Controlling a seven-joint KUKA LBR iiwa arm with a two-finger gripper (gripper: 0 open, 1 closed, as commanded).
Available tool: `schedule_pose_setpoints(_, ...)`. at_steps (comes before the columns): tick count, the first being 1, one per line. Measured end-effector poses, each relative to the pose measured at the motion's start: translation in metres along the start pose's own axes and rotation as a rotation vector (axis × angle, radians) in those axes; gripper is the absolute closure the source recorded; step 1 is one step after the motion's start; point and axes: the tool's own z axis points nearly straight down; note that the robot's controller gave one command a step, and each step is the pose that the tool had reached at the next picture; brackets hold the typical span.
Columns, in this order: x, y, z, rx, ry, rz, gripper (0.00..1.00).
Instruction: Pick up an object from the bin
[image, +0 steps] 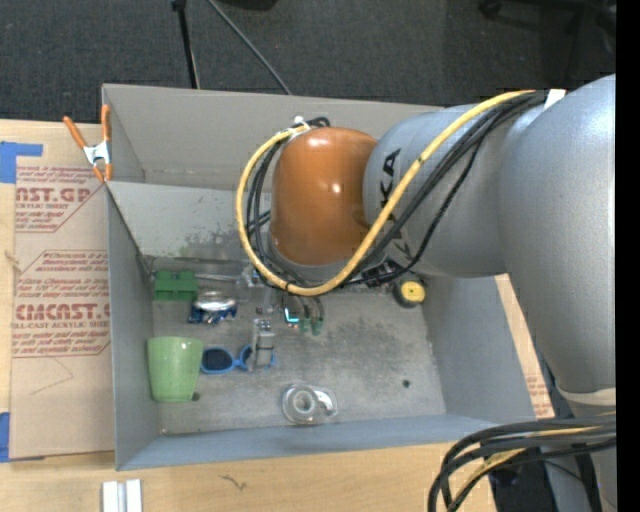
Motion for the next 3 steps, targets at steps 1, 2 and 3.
schedule_pose_setpoints(1, 0.004, -0.013, 0.094, 0.001, -0.003, -0.295, 0.0)
schedule_pose_setpoints(2, 0.003, -0.013, 0.092, 0.0, -0.006, -0.294, 1.0)
schedule_pose_setpoints(3, 0.018, -0.089, -0.015, 0.003, -0.011, -0.697, 1.0)
